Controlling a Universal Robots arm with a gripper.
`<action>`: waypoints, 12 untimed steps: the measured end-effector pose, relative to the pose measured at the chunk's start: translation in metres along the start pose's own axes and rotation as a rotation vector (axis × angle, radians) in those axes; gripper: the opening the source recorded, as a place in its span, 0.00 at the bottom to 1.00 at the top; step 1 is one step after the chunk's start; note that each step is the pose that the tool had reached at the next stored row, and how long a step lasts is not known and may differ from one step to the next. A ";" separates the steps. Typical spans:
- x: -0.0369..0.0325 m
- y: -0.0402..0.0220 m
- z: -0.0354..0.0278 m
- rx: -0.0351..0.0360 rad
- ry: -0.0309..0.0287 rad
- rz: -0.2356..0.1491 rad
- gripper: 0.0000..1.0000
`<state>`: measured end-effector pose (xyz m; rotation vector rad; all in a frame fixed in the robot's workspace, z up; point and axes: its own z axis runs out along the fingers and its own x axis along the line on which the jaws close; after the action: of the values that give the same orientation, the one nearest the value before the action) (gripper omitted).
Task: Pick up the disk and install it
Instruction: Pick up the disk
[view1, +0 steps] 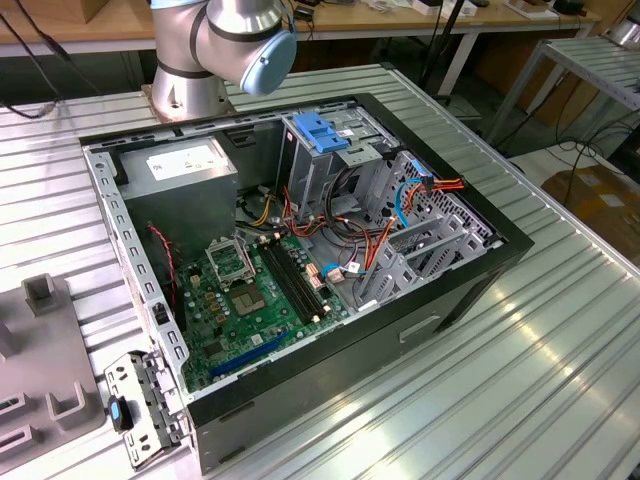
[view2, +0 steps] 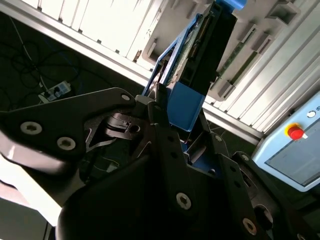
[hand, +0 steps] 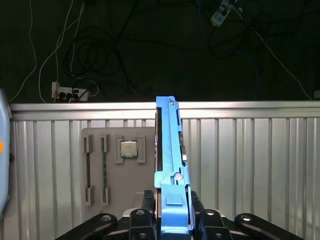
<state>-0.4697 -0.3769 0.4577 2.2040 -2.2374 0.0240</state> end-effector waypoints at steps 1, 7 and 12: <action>0.0000 -0.0002 -0.0022 0.0001 0.0001 0.000 0.37; 0.0002 -0.0016 -0.0163 0.0000 0.0015 0.000 0.37; 0.0003 -0.0031 -0.0274 0.0000 0.0029 0.000 0.37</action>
<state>-0.4668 -0.3769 0.4851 2.2024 -2.2360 0.0272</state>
